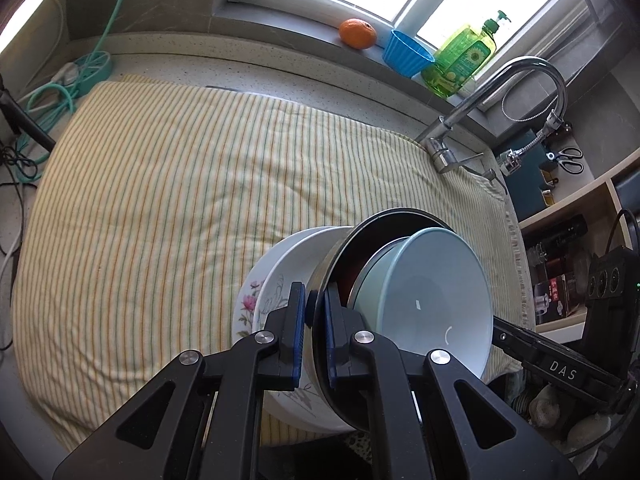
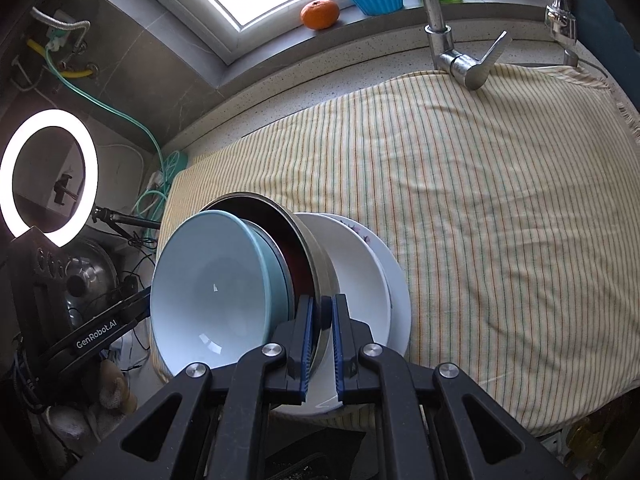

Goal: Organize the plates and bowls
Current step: 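Carry the bowl stack with both tools onto the white floral plate stack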

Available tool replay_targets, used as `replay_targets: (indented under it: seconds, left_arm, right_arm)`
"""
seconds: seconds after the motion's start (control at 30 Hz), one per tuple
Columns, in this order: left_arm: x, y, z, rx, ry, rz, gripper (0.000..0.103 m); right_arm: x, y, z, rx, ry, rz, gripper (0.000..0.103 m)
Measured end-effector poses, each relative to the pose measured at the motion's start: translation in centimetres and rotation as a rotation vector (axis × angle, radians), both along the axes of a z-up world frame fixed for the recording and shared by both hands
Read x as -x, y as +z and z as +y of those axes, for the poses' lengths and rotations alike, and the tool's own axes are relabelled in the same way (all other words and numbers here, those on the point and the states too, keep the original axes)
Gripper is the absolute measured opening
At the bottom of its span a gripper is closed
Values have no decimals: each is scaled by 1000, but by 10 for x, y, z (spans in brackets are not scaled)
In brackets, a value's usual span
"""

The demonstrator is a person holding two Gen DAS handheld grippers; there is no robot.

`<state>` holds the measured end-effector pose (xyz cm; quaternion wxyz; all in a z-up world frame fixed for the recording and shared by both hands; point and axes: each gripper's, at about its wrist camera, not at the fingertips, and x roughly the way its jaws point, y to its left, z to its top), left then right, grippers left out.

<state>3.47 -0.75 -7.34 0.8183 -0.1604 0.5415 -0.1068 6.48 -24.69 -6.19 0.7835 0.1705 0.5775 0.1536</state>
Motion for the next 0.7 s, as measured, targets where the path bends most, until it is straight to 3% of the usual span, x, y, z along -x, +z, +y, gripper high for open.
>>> replay_targets:
  seconds: [0.7]
  left_arm:
    - [-6, -14, -4, -13, -12, 22, 6]
  right_arm:
    - [-5, -21, -3, 7, -1, 36, 9]
